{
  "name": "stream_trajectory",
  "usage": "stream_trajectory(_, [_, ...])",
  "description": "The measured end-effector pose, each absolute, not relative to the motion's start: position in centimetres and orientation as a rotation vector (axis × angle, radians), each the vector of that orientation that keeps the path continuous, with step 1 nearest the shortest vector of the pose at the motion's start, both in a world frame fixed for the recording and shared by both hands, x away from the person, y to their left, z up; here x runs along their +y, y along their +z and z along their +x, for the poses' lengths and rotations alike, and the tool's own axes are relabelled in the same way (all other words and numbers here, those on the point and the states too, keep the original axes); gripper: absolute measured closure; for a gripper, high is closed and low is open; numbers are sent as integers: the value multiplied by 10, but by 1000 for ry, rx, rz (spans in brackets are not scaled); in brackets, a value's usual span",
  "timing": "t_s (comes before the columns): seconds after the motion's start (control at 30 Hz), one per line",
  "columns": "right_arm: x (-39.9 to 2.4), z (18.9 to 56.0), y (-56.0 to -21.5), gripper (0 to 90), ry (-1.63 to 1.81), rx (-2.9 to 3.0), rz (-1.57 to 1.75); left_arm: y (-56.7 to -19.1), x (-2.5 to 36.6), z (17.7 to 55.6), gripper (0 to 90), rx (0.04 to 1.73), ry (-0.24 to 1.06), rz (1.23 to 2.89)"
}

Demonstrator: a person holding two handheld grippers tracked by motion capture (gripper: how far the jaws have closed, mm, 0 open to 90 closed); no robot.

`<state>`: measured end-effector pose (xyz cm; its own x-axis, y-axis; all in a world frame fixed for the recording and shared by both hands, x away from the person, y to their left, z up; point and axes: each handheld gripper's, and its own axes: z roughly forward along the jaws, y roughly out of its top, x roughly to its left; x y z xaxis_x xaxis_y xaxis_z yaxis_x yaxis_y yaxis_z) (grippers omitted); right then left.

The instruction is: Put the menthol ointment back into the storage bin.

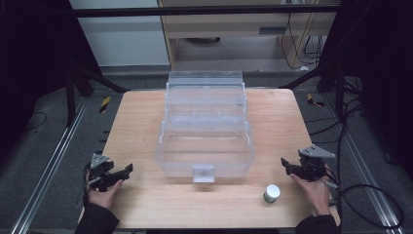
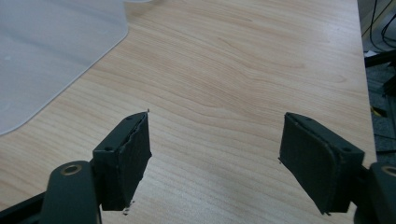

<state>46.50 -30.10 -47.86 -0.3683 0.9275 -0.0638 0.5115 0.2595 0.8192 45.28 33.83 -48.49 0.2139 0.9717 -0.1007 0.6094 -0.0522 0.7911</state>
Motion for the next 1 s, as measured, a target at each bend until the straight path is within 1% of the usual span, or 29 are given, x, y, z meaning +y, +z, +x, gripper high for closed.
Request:
stream_trajectory(0.33, [-290, 463, -461, 283, 1033, 2064, 1235, -485, 340, 451, 254, 1475, 594, 1765])
stream_trajectory(0.47, [-285, 466, -445, 273, 1063, 2072, 1222, -485, 338, 451, 267, 1468, 591, 1773])
stream_trajectory(0.6, [-281, 469, -435, 265, 1067, 2096, 1194, -487, 337, 451, 279, 1467, 582, 1789])
stream_trajectory(0.8, [-272, 474, -409, 263, 1048, 2175, 1124, -486, 336, 451, 300, 1460, 580, 1796])
stream_trajectory(1.0, [-264, 477, -394, 264, 1013, 2249, 1073, -487, 334, 451, 304, 1452, 581, 1814])
